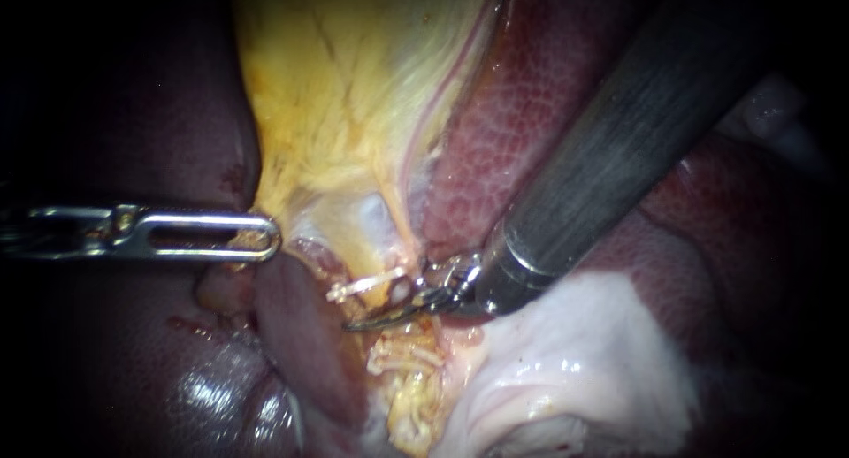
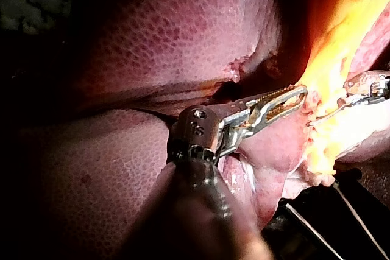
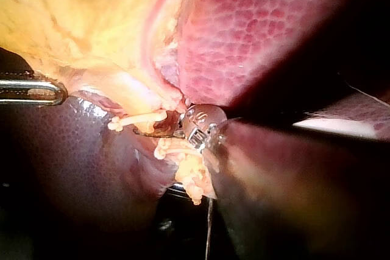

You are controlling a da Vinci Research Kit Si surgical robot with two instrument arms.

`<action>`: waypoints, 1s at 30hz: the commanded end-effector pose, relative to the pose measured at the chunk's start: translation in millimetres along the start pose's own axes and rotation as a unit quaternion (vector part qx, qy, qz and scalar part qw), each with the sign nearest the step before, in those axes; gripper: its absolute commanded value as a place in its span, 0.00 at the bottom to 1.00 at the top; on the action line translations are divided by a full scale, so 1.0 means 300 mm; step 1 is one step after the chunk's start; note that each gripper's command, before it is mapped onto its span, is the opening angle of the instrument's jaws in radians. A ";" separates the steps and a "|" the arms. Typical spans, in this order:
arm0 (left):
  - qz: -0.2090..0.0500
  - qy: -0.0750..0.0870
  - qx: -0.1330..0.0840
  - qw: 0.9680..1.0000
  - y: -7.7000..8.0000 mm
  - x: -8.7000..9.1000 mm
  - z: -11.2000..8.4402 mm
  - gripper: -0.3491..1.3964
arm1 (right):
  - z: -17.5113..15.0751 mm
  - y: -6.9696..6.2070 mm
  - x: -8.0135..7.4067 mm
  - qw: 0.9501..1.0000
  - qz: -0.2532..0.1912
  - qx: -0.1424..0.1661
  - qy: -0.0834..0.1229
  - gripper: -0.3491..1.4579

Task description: Go back from the cut left tube

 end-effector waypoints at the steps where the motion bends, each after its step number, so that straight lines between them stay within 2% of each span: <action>1: 0.000 0.000 0.000 1.000 0.0002 0.0001 0.0001 0.00 | 0.000 -0.0005 0.0000 1.000 0.000 0.001 -0.001 0.00; 5: 0.000 0.000 0.000 1.000 0.0004 0.0000 0.0001 0.00 | 0.000 -0.0019 0.0003 1.000 0.000 0.006 0.001 0.00; 6: 0.000 0.000 0.000 1.000 0.0005 0.0000 0.0001 0.00 | 0.000 -0.0022 0.0004 1.000 0.000 0.004 0.003 0.04; 7: 0.000 0.000 0.000 1.000 0.0005 0.0000 0.0001 0.00 | 0.000 -0.0025 0.0005 1.000 -0.003 0.002 0.006 0.17; 8: 0.000 0.000 0.000 1.000 0.0006 0.0000 0.0001 0.00 | 0.000 -0.0027 0.0006 1.000 -0.008 -0.003 0.011 0.36; 9: 0.000 0.000 0.000 1.000 0.0006 0.0000 0.0001 0.00 | 0.000 -0.0028 0.0006 1.000 -0.014 -0.006 0.015 0.48; 11: 0.000 0.000 0.000 1.000 0.0006 0.0000 0.0001 0.00 | 0.000 -0.0026 0.0006 0.999 -0.022 -0.014 0.025 0.69; 13: 0.000 0.000 0.000 1.000 0.0006 -0.0001 0.0001 0.00 | 0.000 -0.0025 0.0007 0.999 -0.030 -0.020 0.033 0.78; 24: 0.001 0.001 0.001 1.000 0.0011 -0.0002 0.0000 0.00 | -0.002 -0.0061 -0.0015 0.998 -0.043 -0.011 0.049 0.88; 28: 0.001 0.001 0.001 1.000 0.0015 -0.0003 -0.0001 0.00 | -0.006 -0.0087 -0.0052 0.996 -0.080 -0.009 0.047 0.92; 30: 0.001 0.001 0.001 1.000 0.0017 -0.0004 -0.0001 0.00 | -0.010 -0.0104 -0.0079 0.992 -0.113 -0.018 0.055 0.95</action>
